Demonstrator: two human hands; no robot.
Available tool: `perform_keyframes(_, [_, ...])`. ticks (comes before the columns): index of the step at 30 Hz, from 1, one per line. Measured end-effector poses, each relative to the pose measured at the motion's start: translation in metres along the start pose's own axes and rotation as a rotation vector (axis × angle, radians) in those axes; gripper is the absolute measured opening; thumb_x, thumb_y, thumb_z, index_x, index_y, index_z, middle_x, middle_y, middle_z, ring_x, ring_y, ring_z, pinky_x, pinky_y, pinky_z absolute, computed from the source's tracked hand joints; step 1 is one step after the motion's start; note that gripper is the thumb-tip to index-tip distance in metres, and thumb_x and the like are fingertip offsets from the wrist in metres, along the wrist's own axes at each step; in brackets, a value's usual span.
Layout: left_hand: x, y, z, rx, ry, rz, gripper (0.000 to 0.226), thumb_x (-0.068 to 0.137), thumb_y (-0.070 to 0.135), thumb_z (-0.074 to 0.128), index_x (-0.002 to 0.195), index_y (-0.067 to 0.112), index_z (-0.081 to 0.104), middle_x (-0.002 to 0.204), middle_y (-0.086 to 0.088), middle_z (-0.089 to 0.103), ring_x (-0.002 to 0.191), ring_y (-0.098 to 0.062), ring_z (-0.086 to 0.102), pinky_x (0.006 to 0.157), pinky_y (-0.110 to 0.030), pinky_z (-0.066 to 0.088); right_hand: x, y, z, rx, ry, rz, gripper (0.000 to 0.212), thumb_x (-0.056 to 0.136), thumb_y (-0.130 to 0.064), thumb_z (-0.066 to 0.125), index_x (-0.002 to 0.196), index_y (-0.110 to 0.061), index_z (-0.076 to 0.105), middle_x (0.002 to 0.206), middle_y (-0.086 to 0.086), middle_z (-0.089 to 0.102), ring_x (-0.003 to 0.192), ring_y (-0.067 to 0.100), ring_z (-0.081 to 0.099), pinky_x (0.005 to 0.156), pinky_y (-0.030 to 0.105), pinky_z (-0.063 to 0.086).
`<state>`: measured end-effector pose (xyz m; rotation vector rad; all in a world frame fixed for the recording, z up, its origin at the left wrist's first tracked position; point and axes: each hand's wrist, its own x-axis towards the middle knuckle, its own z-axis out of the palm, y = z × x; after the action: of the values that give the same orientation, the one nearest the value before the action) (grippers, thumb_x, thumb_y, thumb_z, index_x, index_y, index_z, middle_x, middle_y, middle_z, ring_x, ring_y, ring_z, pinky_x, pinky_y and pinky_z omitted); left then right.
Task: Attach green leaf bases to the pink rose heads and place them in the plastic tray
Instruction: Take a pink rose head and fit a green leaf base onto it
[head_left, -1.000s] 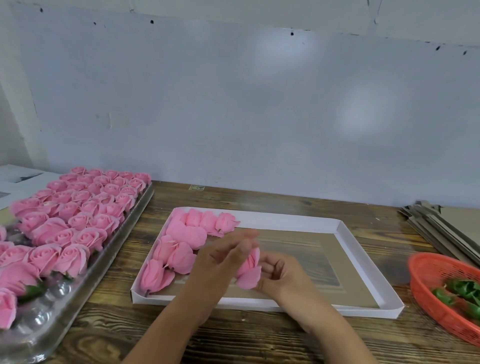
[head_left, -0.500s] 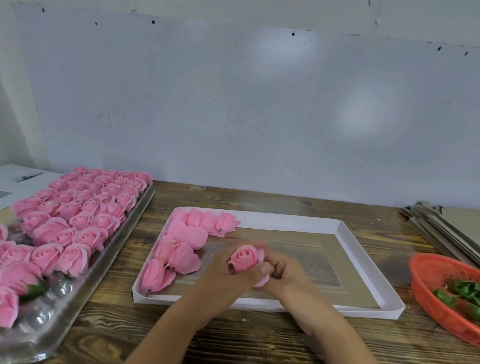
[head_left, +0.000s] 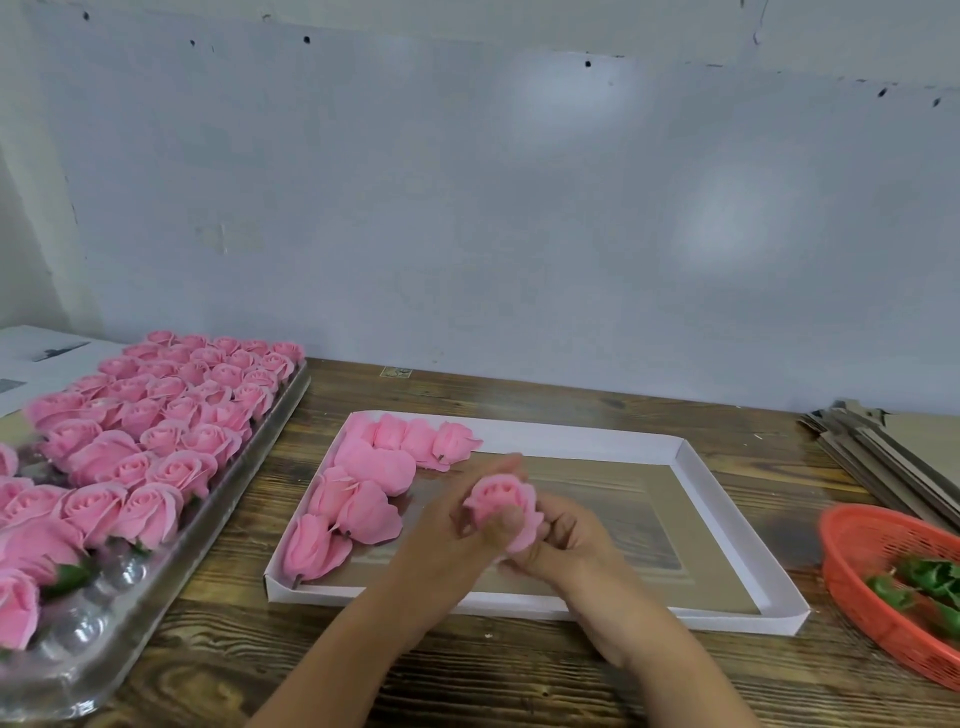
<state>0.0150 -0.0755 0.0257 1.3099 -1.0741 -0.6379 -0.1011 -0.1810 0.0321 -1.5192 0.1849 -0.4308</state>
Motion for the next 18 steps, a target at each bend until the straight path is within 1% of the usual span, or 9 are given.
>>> perform_keyframes(2, [0.0003,-0.0008,0.0011,-0.006,-0.036,0.019,0.086,0.065,0.077,0.073,0.132,0.025,0.056,0.119,0.009,0.068,0.114,-0.011,0.064,0.091,-0.031,0.054,0.0012,0.0008,-0.0045,0.092,0.045,-0.02,0.037,0.083,-0.021,0.073,0.119,-0.015,0.07,0.114,0.013,0.072,0.107,0.026,0.068,0.095,0.041,0.054])
perform_keyframes(4, [0.0,-0.0002,0.0018,-0.003,-0.034,0.017,0.07,0.069,0.064,0.081,0.13,0.04,0.058,0.13,0.014,0.065,0.124,-0.007,0.059,0.099,-0.033,0.051,0.0013,-0.0002,-0.008,0.125,0.085,-0.044,0.04,0.082,-0.022,0.073,0.122,-0.016,0.069,0.118,0.014,0.071,0.113,0.029,0.066,0.097,0.045,0.053])
perform_keyframes(5, [0.0004,-0.0005,0.0018,0.006,-0.009,0.021,0.058,0.072,0.056,0.083,0.126,0.045,0.061,0.13,0.015,0.066,0.124,-0.006,0.059,0.099,-0.032,0.052,0.0013,-0.001,-0.0088,0.103,0.108,-0.048,0.039,0.081,-0.022,0.074,0.12,-0.019,0.07,0.116,0.015,0.071,0.113,0.026,0.066,0.096,0.042,0.054])
perform_keyframes(7, [0.0,-0.0004,0.0014,0.011,0.061,0.035,0.04,0.079,0.041,0.083,0.116,0.046,0.068,0.122,0.015,0.071,0.119,-0.003,0.063,0.094,-0.023,0.056,0.001,-0.0021,-0.0087,0.028,0.148,-0.04,0.037,0.077,-0.023,0.075,0.114,-0.025,0.073,0.108,0.025,0.068,0.1,0.021,0.065,0.087,0.032,0.055])
perform_keyframes(9, [-0.0005,0.0024,0.0006,-0.009,0.109,0.062,0.031,0.083,0.031,0.08,0.109,0.046,0.073,0.114,0.014,0.074,0.111,-0.002,0.066,0.09,-0.013,0.052,0.0005,-0.0023,-0.0068,-0.023,0.149,-0.032,0.033,0.075,-0.029,0.076,0.109,-0.03,0.075,0.098,0.021,0.067,0.088,0.015,0.06,0.076,0.024,0.054])
perform_keyframes(11, [-0.0004,0.0053,-0.0001,-0.051,0.131,0.079,0.028,0.083,0.031,0.077,0.107,0.044,0.074,0.111,0.009,0.076,0.108,-0.007,0.068,0.087,-0.014,0.052,-0.0003,-0.0032,-0.0048,-0.047,0.131,-0.025,0.03,0.077,-0.033,0.074,0.107,-0.03,0.075,0.093,0.011,0.066,0.086,0.012,0.06,0.073,0.022,0.053])
perform_keyframes(14, [-0.0004,0.0054,-0.0007,-0.074,0.153,0.046,0.037,0.077,0.036,0.08,0.112,0.042,0.072,0.116,0.007,0.074,0.112,-0.01,0.067,0.093,-0.025,0.055,-0.0018,-0.0038,-0.0048,-0.053,0.117,-0.029,0.028,0.084,-0.031,0.075,0.111,-0.027,0.074,0.103,0.004,0.074,0.09,0.008,0.064,0.074,0.022,0.054])
perform_keyframes(16, [-0.0007,0.0056,-0.0007,-0.054,0.121,0.009,0.042,0.076,0.039,0.085,0.114,0.046,0.07,0.118,0.011,0.073,0.112,-0.006,0.066,0.093,-0.022,0.054,-0.0023,-0.0031,-0.0058,-0.067,0.111,-0.025,0.028,0.087,-0.028,0.07,0.114,-0.025,0.073,0.109,0.002,0.074,0.096,0.009,0.066,0.075,0.022,0.053])
perform_keyframes(18, [-0.0014,0.0077,0.0005,-0.016,0.092,0.004,0.037,0.077,0.041,0.084,0.111,0.047,0.071,0.115,0.012,0.074,0.108,-0.003,0.067,0.088,-0.015,0.052,-0.0023,-0.0025,-0.0057,-0.123,0.097,-0.02,0.029,0.09,-0.031,0.064,0.117,-0.027,0.071,0.113,0.0,0.073,0.103,0.014,0.066,0.078,0.025,0.054])
